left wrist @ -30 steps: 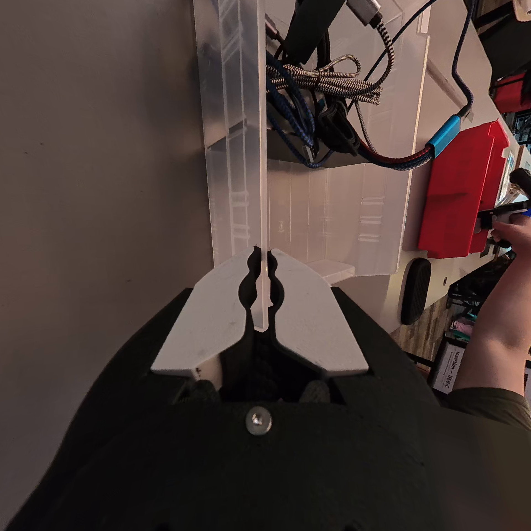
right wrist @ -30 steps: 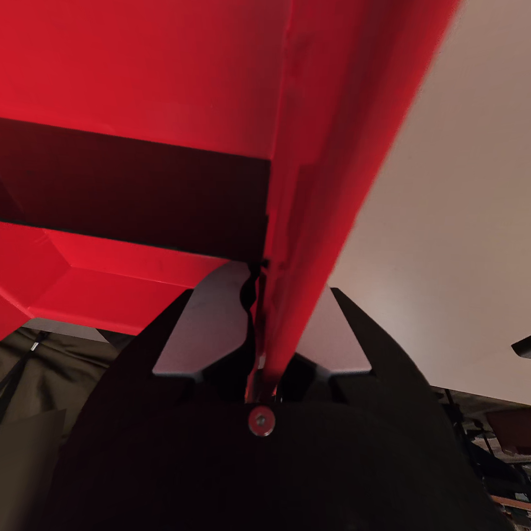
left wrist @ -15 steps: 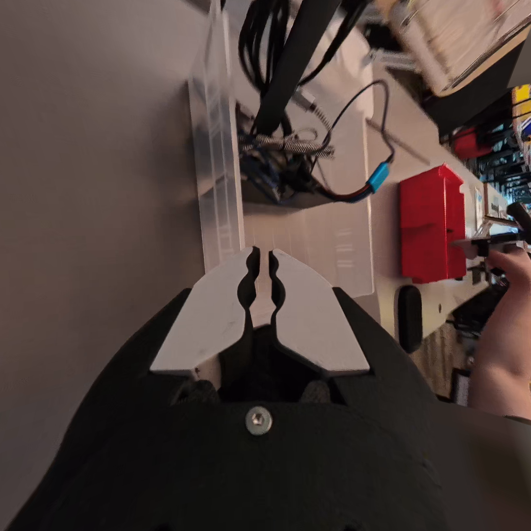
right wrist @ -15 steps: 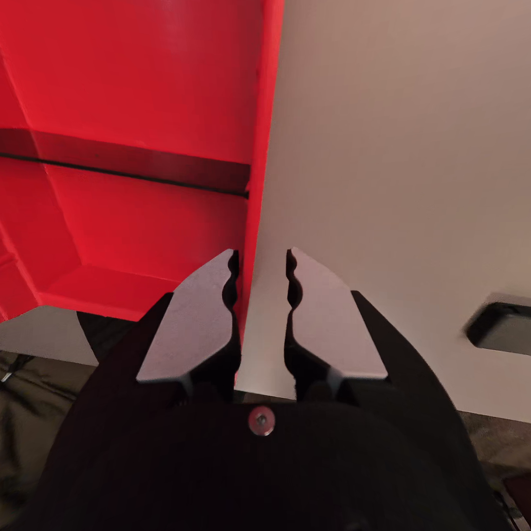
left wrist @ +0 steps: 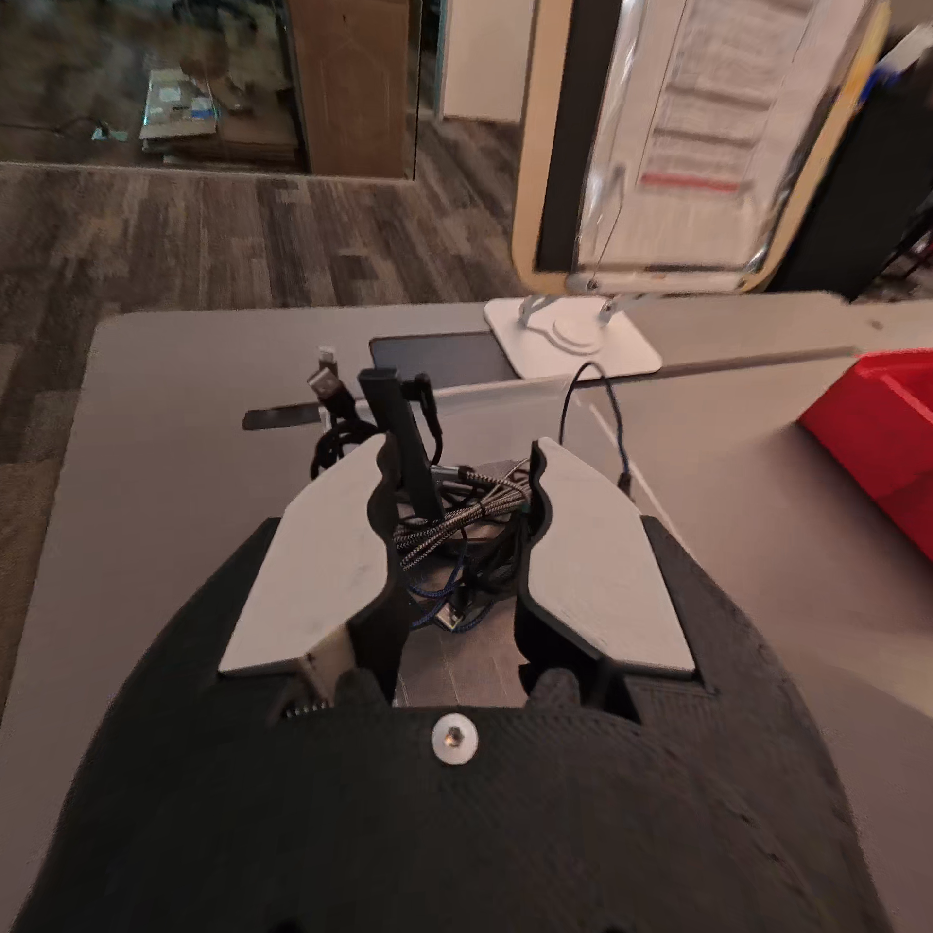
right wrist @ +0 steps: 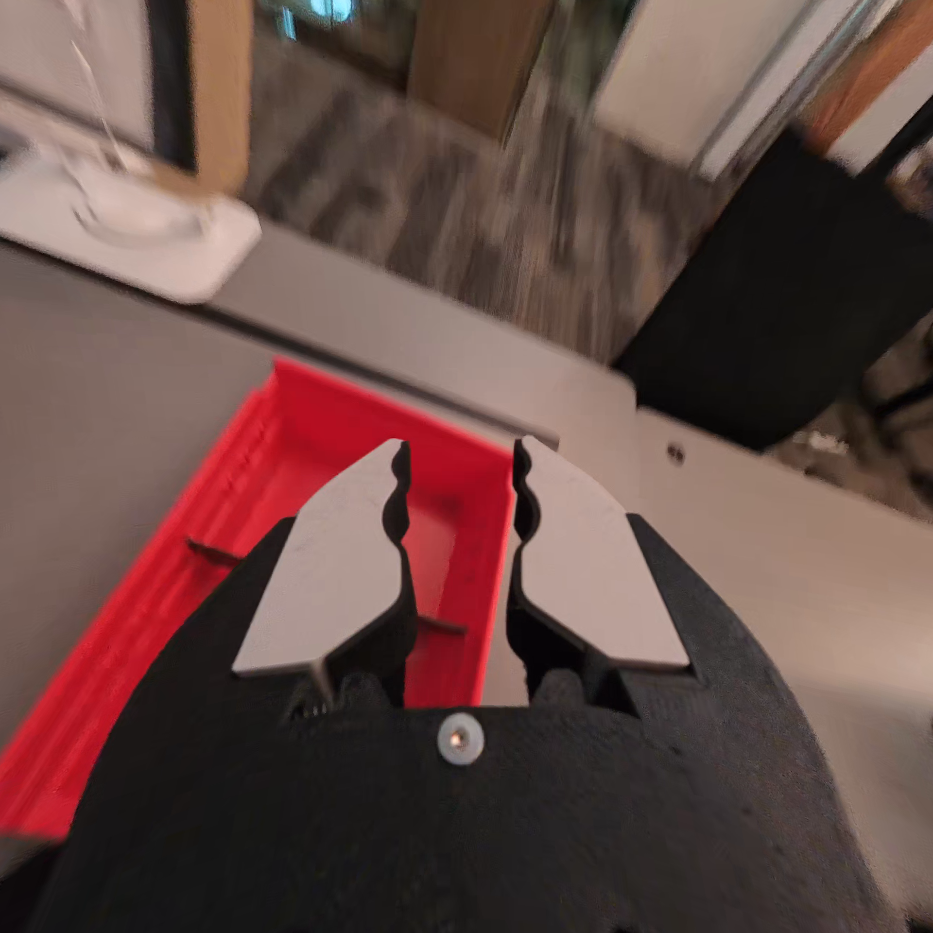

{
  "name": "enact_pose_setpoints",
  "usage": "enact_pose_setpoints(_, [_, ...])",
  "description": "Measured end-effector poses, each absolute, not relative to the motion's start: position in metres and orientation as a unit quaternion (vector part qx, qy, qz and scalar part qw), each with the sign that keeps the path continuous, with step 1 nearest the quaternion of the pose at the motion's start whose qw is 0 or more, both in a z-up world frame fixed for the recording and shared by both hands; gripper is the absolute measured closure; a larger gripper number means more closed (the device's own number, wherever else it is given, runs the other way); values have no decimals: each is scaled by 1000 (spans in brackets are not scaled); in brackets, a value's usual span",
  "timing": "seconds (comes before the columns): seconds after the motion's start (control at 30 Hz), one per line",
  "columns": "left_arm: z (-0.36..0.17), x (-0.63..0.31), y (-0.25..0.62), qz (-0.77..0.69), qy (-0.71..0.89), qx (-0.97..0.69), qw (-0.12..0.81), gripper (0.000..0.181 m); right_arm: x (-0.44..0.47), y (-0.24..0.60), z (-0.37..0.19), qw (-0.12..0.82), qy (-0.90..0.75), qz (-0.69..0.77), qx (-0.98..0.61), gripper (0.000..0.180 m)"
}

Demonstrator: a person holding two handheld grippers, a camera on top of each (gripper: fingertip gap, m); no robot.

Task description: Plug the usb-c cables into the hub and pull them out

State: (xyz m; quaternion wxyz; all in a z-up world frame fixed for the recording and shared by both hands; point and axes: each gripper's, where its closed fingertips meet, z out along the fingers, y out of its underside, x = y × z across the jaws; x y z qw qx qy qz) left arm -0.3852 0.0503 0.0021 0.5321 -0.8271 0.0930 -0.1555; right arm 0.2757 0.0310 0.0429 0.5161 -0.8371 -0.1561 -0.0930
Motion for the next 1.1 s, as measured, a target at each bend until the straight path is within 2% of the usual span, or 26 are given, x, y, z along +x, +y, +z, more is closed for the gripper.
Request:
enact_pose_setpoints(0.1, [-28, -376, 73, -133, 73, -855, 496, 122, 237, 26, 87, 631, -152, -59, -758, 129])
enact_pose_setpoints(0.2, [-47, -369, 91, -115, 48, -866, 484, 121, 203, 13, 121, 720, -149, -11, -678, 119])
enact_pose_setpoints(0.37, [-66, -373, 111, 4, 22, -882, 471, 111, 171, -10, 155, 794, -152, 11, -589, 122])
enact_pose_setpoints(0.5, [-78, -383, 118, 62, -10, -886, 460, 111, 170, -13, 155, 805, -148, -1, -575, 123])
enact_pose_setpoints(0.63, [-80, -387, 122, 44, -30, -885, 462, 110, 169, -4, 143, 797, -162, -3, -582, 128])
enact_pose_setpoints(0.77, [-86, -385, 119, 13, -22, -898, 440, 124, 175, 7, 129, 775, -177, -48, -605, 128])
enact_pose_setpoints(0.83, [-84, -391, 116, 33, -4, -897, 441, 154, 176, 8, 127, 770, -182, -58, -608, 128])
enact_pose_setpoints(1.1, [-76, -389, 103, 7, 11, -899, 439, 156, 181, 3, 127, 769, -188, -78, -606, 130])
